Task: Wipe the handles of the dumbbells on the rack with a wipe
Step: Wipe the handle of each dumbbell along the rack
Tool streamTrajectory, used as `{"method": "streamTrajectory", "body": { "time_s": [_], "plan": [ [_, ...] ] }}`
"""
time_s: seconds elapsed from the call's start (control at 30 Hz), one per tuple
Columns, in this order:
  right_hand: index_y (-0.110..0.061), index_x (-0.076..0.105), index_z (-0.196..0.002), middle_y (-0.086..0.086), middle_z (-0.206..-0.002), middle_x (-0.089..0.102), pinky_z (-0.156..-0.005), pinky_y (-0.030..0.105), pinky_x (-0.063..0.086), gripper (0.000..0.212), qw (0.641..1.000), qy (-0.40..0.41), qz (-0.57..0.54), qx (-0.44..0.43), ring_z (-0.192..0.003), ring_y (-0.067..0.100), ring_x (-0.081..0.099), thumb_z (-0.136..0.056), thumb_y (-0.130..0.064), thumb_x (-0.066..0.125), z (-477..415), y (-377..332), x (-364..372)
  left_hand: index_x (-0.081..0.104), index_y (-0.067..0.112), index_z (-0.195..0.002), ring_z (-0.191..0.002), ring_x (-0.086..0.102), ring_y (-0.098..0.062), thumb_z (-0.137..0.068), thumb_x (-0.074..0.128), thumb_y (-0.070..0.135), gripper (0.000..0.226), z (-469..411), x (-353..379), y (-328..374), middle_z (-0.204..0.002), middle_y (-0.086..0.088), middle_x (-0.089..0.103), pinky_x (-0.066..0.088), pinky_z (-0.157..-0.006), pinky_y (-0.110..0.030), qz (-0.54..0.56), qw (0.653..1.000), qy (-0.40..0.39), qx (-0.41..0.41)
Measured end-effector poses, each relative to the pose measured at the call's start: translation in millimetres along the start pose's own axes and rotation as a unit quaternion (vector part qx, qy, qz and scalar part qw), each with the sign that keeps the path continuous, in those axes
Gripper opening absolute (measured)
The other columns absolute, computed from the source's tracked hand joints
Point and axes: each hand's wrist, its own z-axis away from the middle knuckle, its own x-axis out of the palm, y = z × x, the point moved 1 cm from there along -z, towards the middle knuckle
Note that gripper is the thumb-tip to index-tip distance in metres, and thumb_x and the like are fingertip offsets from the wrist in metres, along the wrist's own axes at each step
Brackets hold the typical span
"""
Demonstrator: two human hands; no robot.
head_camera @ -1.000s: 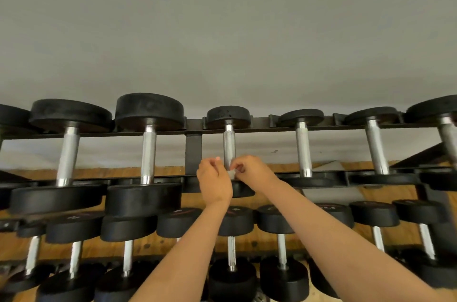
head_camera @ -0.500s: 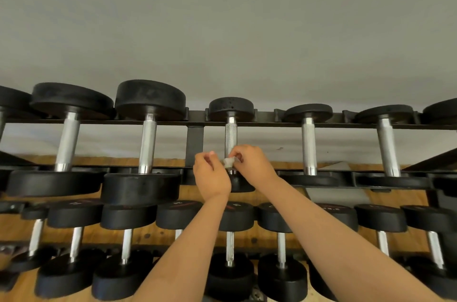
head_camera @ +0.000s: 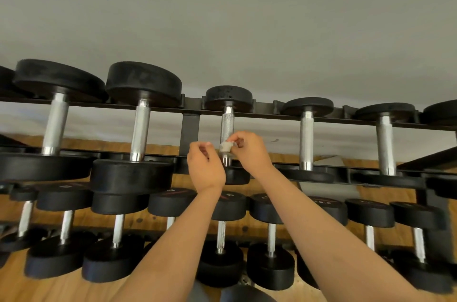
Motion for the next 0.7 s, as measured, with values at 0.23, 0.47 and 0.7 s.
{"method": "streamTrajectory", "body": {
  "time_s": [0.23,0.47,0.7],
  "plan": [
    [-0.011,0.071,-0.091,-0.001,-0.086,0.067,-0.072,0.021,0.050,0.009,1.000,-0.024,-0.003,0.007,-0.076,0.008,0.059,-0.089,-0.007,0.064,4.5,5.9,2.9,0.051,0.017,-0.105,-0.088,0.055,-0.012,-0.101,0.044,0.028,0.015,0.2,-0.7,1.2,-0.101,-0.004,0.058,0.037,-0.063,-0.013,0.003,1.000,-0.005,0.001],
    [-0.012,0.071,-0.091,0.003,-0.091,0.069,-0.075,0.023,0.053,0.008,1.000,-0.005,-0.013,0.011,-0.083,0.012,0.063,-0.089,-0.008,0.064,4.7,6.4,6.6,0.053,0.014,-0.108,-0.089,0.055,-0.012,-0.101,0.044,0.028,0.019,0.9,-1.3,1.1,-0.103,-0.004,0.059,0.038,-0.064,-0.012,0.006,1.000,-0.006,-0.001],
    [-0.010,0.070,-0.092,0.002,-0.087,0.065,-0.077,0.025,0.052,0.007,0.999,-0.013,-0.024,0.017,-0.079,0.010,0.058,-0.088,-0.007,0.066,-8.1,-0.9,-3.1,0.052,0.015,-0.106,-0.087,0.055,-0.011,-0.101,0.043,0.029,0.017,1.5,-0.8,1.8,-0.101,-0.004,0.058,0.036,-0.063,-0.011,0.000,1.000,-0.001,-0.002]
  ]
}}
